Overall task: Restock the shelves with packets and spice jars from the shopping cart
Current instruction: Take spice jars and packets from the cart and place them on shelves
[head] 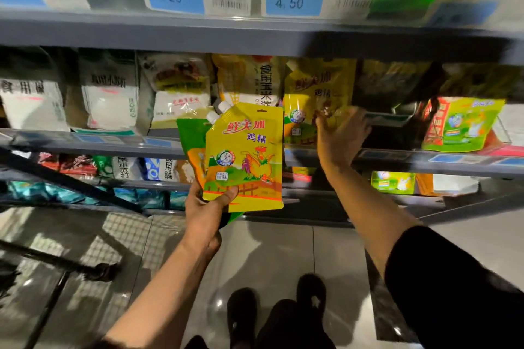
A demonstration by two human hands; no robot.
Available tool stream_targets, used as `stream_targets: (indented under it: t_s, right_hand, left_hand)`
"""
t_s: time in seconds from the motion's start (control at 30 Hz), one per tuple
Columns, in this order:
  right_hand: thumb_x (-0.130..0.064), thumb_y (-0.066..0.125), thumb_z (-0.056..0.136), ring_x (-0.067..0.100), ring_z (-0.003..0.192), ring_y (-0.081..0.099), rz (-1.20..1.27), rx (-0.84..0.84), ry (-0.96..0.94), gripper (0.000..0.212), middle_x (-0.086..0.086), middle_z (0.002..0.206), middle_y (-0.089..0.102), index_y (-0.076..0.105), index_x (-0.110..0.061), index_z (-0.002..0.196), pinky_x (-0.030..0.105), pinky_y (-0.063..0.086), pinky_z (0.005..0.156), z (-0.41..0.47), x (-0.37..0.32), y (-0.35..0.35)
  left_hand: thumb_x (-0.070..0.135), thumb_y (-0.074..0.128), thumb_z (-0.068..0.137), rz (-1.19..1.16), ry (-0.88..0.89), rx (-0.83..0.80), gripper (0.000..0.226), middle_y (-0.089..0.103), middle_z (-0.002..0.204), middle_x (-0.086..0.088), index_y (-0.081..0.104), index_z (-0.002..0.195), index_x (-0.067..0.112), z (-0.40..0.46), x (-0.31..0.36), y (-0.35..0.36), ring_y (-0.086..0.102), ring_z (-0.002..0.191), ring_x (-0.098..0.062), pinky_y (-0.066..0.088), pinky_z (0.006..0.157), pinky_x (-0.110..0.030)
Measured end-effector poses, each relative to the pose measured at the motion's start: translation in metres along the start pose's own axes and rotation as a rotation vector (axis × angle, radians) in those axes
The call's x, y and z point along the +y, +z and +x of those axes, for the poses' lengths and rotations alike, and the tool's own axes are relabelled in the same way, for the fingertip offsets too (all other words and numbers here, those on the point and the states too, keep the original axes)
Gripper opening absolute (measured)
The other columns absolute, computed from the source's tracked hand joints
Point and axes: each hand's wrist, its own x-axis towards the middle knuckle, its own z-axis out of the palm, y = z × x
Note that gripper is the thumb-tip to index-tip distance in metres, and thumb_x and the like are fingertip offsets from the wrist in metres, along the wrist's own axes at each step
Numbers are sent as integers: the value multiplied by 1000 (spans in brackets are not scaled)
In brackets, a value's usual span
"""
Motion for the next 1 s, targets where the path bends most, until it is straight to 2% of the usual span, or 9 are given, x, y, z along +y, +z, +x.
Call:
stream_targets:
  t_s: [0.1, 0.17, 0.23, 0.43, 0.53, 0.67, 0.8, 0.9, 1.0]
  right_hand:
    - [-48, 73, 74, 10, 71, 63, 192, -379, -56, 40, -2, 78, 68, 63, -11, 85, 29, 49, 67, -51, -2, 6]
    - [-62, 75, 60, 12, 82, 67, 202, -581, 88, 56, -4, 87, 71, 65, -17, 92, 35, 54, 76, -74, -5, 13]
    - [-58, 80, 58, 16, 97, 65, 185, -617, 128, 66, -2, 103, 70, 62, -16, 104, 38, 52, 87, -85, -10, 18]
    - [-31, 83, 67, 28, 107, 59, 169, -579, 95, 61, 10, 115, 62, 50, -5, 111, 38, 46, 90, -84, -21, 12]
    - [-22, 82, 68, 24, 100, 60, 162, -586, 63, 53, 8, 107, 63, 51, -2, 107, 34, 46, 83, -78, -17, 9]
    - [-12, 69, 83, 27, 93, 60, 62, -493, -20, 30, 14, 100, 61, 53, -1, 105, 36, 49, 77, -64, -12, 3]
    - [-5, 71, 80, 16, 92, 61, 299, -338, 52, 29, 0, 98, 62, 57, -10, 105, 24, 51, 75, -39, -8, -18]
    - [-3, 80, 69, 1, 75, 59, 494, -182, 95, 39, -5, 85, 62, 54, -13, 96, 15, 51, 64, -14, -11, -36]
    - [-2, 81, 65, 0, 73, 61, 597, -83, 109, 37, 0, 85, 65, 53, -12, 88, 17, 50, 66, 13, -11, -43]
  left_hand:
    - [-8, 72, 74, 24, 16, -24, 45, 69, 114, -17, 61, 114, 13, 0, 1, -1, 64, 109, -39, 46, 96, -63]
    - [-7, 71, 76, 25, 10, -34, 46, 69, 113, -17, 60, 116, 10, -2, 3, 0, 64, 109, -40, 47, 95, -62]
    - [-8, 70, 77, 18, 6, -43, 50, 69, 113, -17, 56, 124, 4, -6, 5, 2, 63, 110, -39, 50, 94, -56]
    - [19, 57, 96, -42, -37, -42, 27, 72, 108, -9, 58, 123, 13, -12, 9, 3, 72, 92, -23, 60, 77, -42]
    - [16, 47, 102, -3, -44, -17, 23, 70, 100, -6, 58, 122, 15, -7, 6, -2, 68, 83, -23, 60, 65, -35]
    - [9, 46, 101, 54, -37, 1, 26, 67, 111, -10, 57, 124, 14, -4, 3, -3, 63, 102, -32, 52, 88, -50]
    - [7, 44, 102, 82, -15, 7, 28, 69, 103, -2, 53, 127, 14, -4, 5, -1, 66, 94, -25, 53, 87, -45]
    - [6, 44, 101, 86, -6, 17, 32, 66, 113, -9, 50, 132, 10, -2, 3, -2, 64, 105, -32, 52, 91, -49]
    - [6, 44, 101, 104, 11, 6, 24, 68, 99, -4, 53, 123, 14, 1, 0, -4, 65, 90, -27, 60, 66, -34]
